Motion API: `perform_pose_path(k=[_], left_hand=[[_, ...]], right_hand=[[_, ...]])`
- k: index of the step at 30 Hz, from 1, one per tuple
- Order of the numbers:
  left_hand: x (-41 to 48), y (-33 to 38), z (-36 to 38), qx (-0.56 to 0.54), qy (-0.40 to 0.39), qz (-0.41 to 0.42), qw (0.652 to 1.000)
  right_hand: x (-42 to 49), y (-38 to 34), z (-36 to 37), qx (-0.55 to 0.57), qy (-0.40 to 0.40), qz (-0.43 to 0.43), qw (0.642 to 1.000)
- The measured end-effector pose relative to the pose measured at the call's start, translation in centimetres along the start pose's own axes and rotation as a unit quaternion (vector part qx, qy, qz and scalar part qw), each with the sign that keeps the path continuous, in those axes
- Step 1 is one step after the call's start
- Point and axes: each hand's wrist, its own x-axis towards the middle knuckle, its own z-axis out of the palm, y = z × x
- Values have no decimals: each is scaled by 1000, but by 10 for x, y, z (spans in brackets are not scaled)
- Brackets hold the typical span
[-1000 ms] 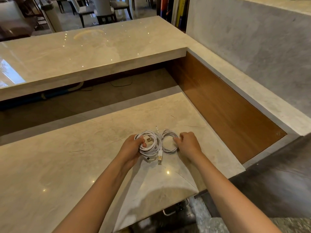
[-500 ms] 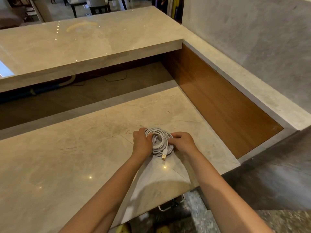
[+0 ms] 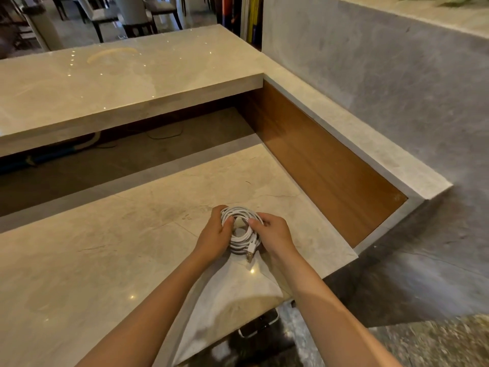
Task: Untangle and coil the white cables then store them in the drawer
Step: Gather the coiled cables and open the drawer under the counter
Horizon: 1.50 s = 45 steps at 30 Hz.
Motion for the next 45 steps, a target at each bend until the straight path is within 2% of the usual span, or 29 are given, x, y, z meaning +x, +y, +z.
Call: perform_pose_path(k=[4,8,13,18,23,26,28,32,36,38,40,45], left_hand=[[-11,17,-2,-151,-7,-48,987],[-28,20,4,-192,9,-90,977],[-69,12,-6,-187,11,-86,979],[-118,-21,-19,-134,2,-71,989],[-149,-46,-25,-134,17,-121,983],[-154,-47,-31,-149,43,-144,977],[-154,-51,-31,-167,59,-155,972],[-161,-57,-21,-179,81,-160,967],[-158,-68,-14,-178,95,-153,967],[-156,-71,-13,-170,96,-150,969],[-156,-70,-10,-162,111,-154,968],[-155,-66,-3,-173,158,-152,960]], right_hand=[[-10,-12,-10,-10,6,-41,999],[-33,-9,-13,-28,19,-51,998],[-82,6,0,-21,38,-45,998],[-130,35,28,3,27,-8,1000],[-158,60,41,16,5,32,999],[-174,94,33,-97,77,-11,992],[-194,126,27,-189,91,-47,977],[-198,188,19,-369,41,-83,925],[-161,214,24,-454,-11,-142,879],[-147,224,28,-480,-9,-182,858],[-139,231,30,-476,8,-199,857],[-145,237,34,-363,97,-202,905]])
